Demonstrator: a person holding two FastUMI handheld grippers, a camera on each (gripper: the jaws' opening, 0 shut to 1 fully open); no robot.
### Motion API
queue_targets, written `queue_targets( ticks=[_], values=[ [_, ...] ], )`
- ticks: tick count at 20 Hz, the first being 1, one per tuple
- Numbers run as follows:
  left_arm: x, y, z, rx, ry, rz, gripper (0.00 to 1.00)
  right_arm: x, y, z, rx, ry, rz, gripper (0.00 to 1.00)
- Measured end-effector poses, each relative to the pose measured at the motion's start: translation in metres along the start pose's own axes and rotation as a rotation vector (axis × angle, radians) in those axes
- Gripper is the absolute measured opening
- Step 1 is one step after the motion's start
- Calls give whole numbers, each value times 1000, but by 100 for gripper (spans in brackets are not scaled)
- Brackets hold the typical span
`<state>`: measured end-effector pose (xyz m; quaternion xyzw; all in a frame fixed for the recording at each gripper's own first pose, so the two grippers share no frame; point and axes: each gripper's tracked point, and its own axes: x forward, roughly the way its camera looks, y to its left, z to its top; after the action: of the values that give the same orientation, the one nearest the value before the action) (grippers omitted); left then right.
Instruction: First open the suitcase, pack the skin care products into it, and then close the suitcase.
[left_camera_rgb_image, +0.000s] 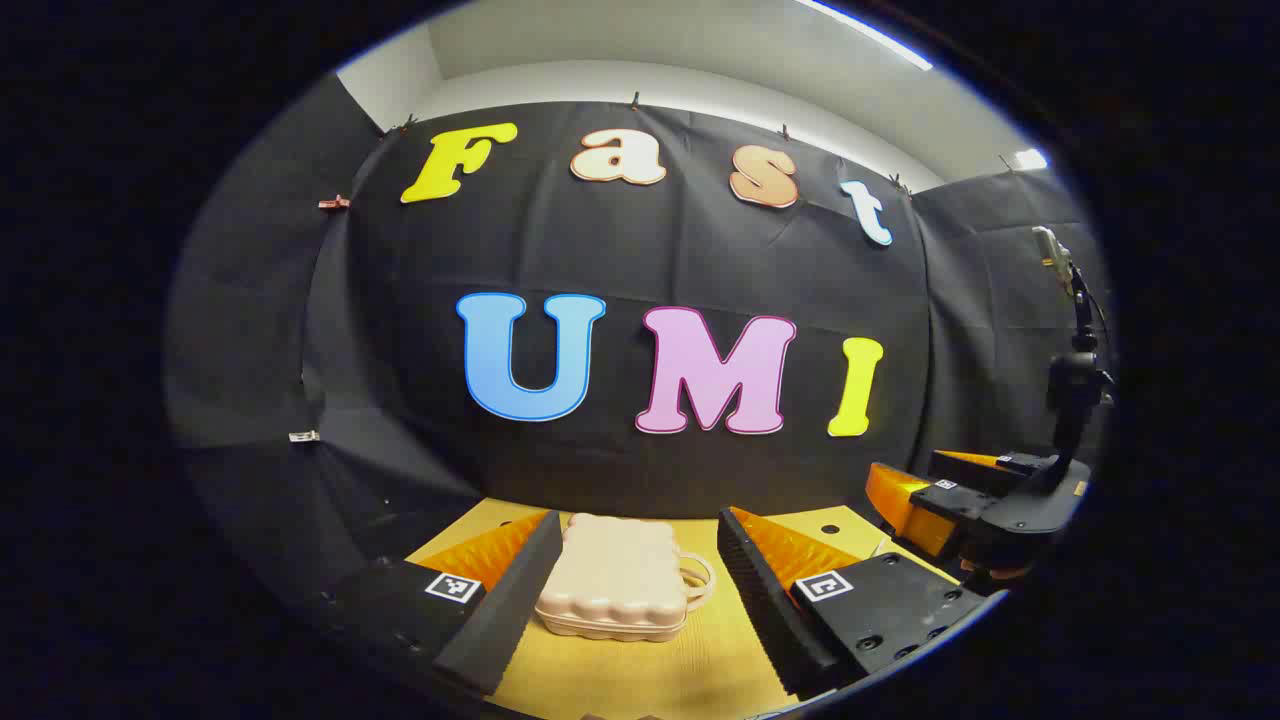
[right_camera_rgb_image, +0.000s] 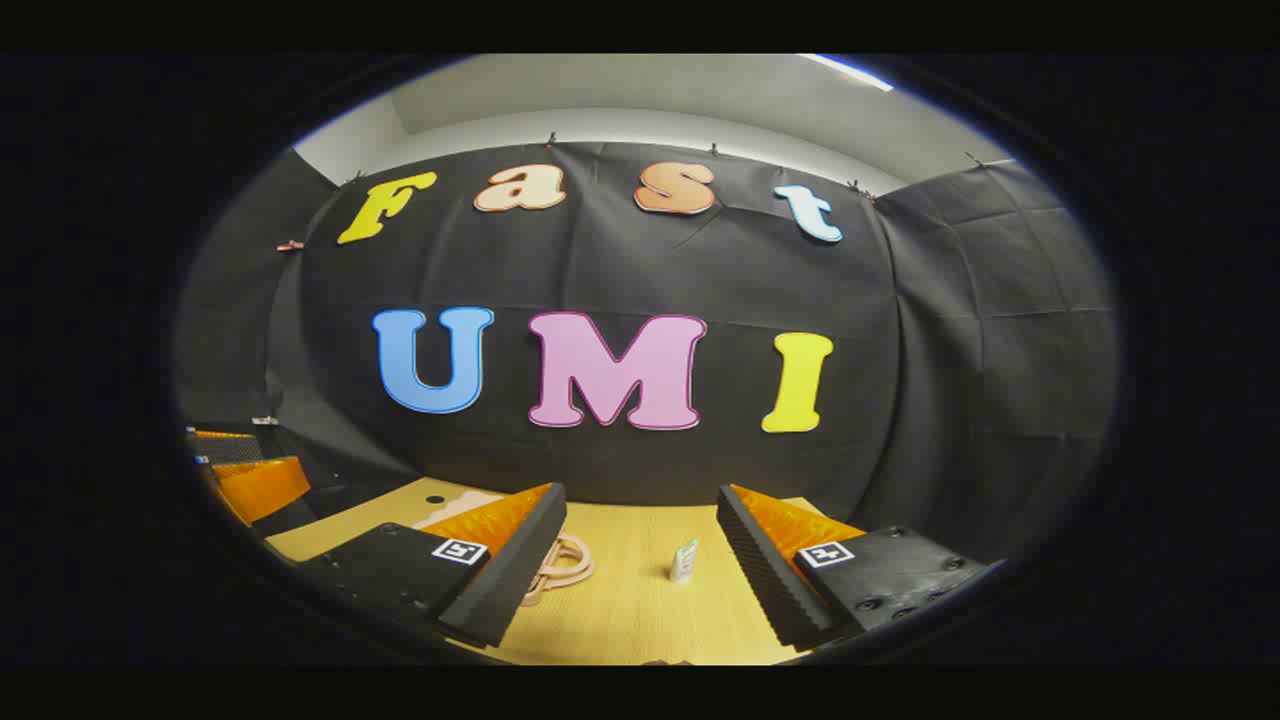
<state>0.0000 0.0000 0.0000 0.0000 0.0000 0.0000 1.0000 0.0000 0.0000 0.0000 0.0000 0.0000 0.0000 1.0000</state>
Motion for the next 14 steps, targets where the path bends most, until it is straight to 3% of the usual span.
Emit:
queue_targets(
  ticks=[14],
  values=[
    [43, -31, -8, 8, 36, 7, 98, 35, -43, -18, 39, 45, -33, 96]
  ],
)
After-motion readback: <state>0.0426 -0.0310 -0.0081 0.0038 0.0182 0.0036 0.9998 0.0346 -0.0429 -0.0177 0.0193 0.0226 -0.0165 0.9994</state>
